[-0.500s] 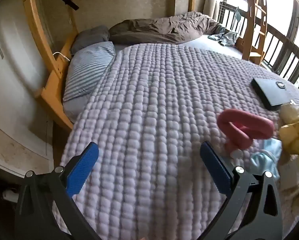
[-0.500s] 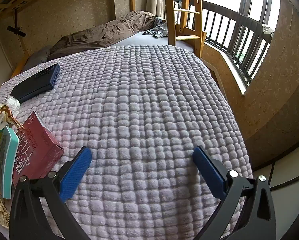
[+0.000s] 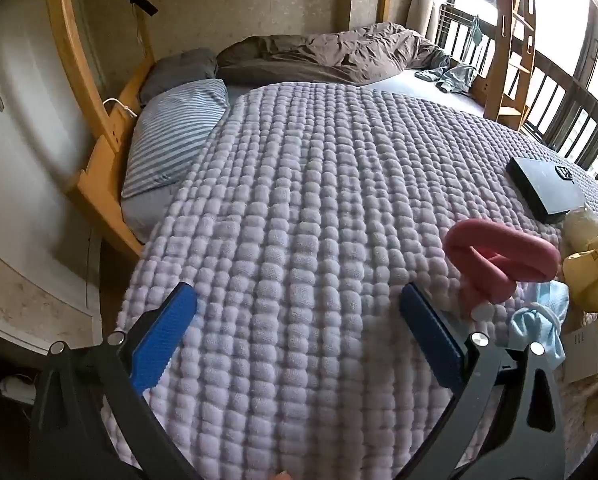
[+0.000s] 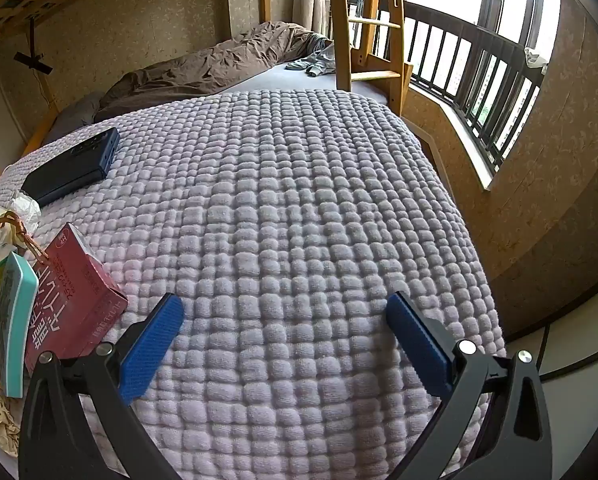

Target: Collect trash

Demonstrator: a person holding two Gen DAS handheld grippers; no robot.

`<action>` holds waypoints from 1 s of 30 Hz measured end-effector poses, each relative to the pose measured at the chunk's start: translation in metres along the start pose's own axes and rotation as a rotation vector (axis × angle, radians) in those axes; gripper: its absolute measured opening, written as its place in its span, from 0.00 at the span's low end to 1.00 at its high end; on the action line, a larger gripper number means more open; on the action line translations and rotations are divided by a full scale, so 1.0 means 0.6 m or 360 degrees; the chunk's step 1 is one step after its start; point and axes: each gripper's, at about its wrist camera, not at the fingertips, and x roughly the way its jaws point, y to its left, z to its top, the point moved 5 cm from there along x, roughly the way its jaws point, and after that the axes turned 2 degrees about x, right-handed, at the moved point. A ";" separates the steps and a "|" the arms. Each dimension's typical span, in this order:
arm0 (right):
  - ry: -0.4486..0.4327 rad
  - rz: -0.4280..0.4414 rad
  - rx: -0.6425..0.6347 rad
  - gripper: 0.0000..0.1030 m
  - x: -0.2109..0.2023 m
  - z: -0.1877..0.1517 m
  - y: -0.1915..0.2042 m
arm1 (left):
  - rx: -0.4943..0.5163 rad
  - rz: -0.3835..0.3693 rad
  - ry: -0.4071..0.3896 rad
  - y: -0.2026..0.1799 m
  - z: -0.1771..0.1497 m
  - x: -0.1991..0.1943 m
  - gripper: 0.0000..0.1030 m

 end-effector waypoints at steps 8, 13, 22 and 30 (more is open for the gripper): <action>0.0000 -0.0001 -0.0001 0.97 0.000 0.000 0.000 | -0.0003 -0.0004 -0.0001 0.002 0.000 0.000 0.99; -0.0001 0.0000 0.0000 0.97 0.000 0.000 -0.001 | -0.0005 -0.0006 -0.0002 0.002 0.002 0.001 0.99; -0.0001 0.0000 0.0000 0.97 0.000 0.000 -0.001 | -0.0006 -0.0007 -0.0002 0.002 0.002 0.001 0.99; -0.0001 0.0001 0.0000 0.97 0.000 0.000 -0.001 | -0.0007 -0.0008 -0.0002 0.003 0.001 0.001 0.99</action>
